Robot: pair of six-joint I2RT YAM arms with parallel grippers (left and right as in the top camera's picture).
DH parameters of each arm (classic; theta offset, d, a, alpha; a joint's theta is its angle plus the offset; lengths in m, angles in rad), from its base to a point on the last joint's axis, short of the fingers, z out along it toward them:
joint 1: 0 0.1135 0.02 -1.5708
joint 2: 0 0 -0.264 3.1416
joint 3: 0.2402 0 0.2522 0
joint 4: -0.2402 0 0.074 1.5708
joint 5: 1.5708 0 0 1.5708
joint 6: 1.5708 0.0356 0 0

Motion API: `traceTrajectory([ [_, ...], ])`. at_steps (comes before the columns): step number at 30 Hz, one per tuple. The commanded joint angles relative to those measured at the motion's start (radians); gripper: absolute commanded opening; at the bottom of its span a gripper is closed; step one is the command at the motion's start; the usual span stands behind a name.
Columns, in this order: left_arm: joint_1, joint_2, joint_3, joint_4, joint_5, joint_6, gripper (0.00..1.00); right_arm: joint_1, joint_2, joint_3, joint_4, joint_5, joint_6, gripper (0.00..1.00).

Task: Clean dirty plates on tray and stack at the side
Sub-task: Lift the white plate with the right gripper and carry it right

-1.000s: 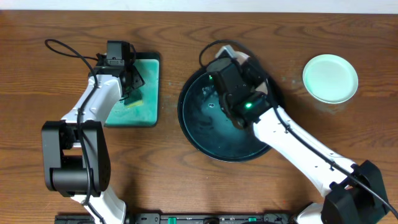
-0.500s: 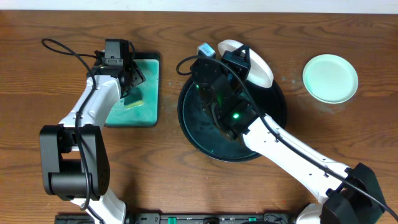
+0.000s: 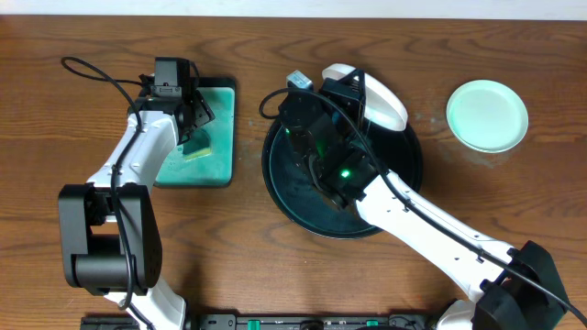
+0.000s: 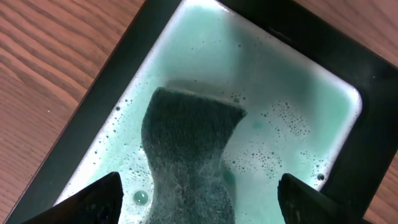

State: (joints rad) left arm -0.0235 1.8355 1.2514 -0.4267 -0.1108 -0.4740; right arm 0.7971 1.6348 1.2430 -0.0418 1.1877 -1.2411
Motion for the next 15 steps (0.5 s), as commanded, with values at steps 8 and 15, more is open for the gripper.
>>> traceTrajectory([
  [8, 0.001, -0.021, 0.003, -0.003, -0.012, 0.002, 0.8, -0.097, -0.027, 0.013, -0.348, -0.262, 0.586, 0.01],
  [15, 0.001, -0.021, 0.003, -0.003, -0.012, 0.002, 0.8, -0.272, -0.074, 0.014, -0.172, -0.407, 0.738, 0.01],
])
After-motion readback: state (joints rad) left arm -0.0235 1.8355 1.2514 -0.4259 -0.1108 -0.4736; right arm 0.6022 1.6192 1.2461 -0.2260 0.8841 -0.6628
